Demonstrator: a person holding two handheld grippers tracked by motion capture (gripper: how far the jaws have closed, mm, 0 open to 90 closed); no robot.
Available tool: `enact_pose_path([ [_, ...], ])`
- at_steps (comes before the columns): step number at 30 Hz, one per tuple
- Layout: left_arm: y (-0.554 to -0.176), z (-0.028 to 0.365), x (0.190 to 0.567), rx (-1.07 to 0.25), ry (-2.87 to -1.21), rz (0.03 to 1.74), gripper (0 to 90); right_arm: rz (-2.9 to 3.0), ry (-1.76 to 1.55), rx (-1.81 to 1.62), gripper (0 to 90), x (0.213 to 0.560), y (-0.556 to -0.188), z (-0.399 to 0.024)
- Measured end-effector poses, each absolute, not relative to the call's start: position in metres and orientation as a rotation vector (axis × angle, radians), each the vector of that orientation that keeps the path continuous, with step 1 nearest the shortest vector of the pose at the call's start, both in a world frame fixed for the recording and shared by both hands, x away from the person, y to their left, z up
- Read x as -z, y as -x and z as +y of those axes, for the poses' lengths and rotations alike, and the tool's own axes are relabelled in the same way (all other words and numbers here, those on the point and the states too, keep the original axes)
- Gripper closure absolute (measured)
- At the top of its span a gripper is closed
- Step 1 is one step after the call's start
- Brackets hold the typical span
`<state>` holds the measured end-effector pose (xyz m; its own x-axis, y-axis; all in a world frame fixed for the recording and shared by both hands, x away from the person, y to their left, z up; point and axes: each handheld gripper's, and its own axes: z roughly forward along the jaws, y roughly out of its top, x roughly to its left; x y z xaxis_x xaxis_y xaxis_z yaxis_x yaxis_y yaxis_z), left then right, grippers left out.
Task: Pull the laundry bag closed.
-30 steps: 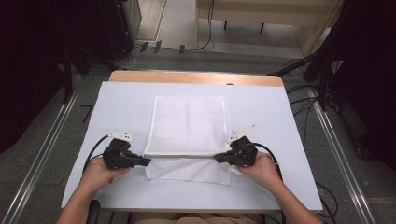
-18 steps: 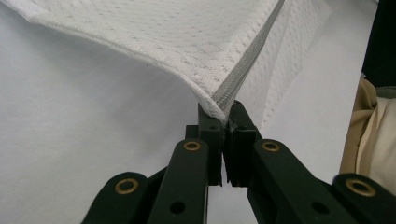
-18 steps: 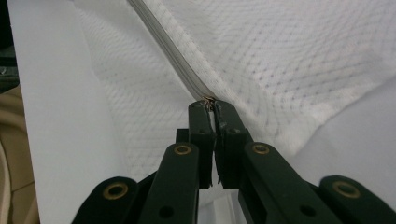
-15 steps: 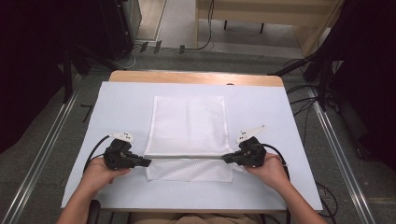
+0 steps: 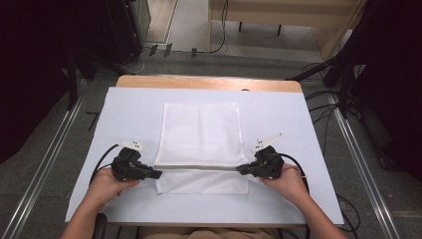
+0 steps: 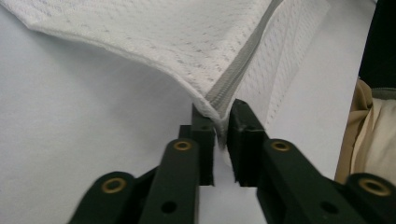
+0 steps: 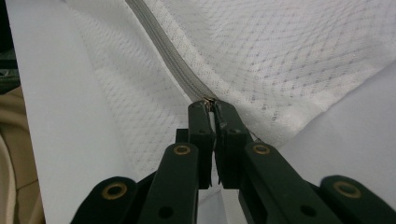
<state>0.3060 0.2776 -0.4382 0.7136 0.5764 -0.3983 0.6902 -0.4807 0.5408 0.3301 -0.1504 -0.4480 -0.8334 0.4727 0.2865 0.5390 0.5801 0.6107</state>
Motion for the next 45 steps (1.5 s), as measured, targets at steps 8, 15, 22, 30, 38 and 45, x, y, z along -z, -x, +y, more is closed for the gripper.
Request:
enact_pose_path([
  [8,-0.307,0.282,0.436,0.149,-2.176,0.987,54.5,-2.689,0.877,1.187,76.0,0.445,-0.331,-0.151],
  [15,-0.307,0.291,0.428,0.013,-2.076,1.023,42.3,-2.727,0.954,1.340,51.2,0.441,-0.333,-0.159],
  [22,-0.311,0.302,0.428,-0.056,-2.030,1.088,37.4,-2.707,1.059,1.370,44.6,0.442,-0.342,-0.171],
  [30,-0.314,0.315,0.429,-0.111,-1.994,1.167,36.2,-2.682,1.246,1.449,34.3,0.443,-0.349,-0.192],
  [38,-0.315,0.326,0.430,-0.184,-1.967,1.240,36.0,-2.669,1.385,1.470,29.9,0.449,-0.357,-0.208],
  [45,-0.315,0.329,0.430,-0.218,-1.961,1.261,34.7,-2.663,1.455,1.454,28.7,0.452,-0.361,-0.215],
])
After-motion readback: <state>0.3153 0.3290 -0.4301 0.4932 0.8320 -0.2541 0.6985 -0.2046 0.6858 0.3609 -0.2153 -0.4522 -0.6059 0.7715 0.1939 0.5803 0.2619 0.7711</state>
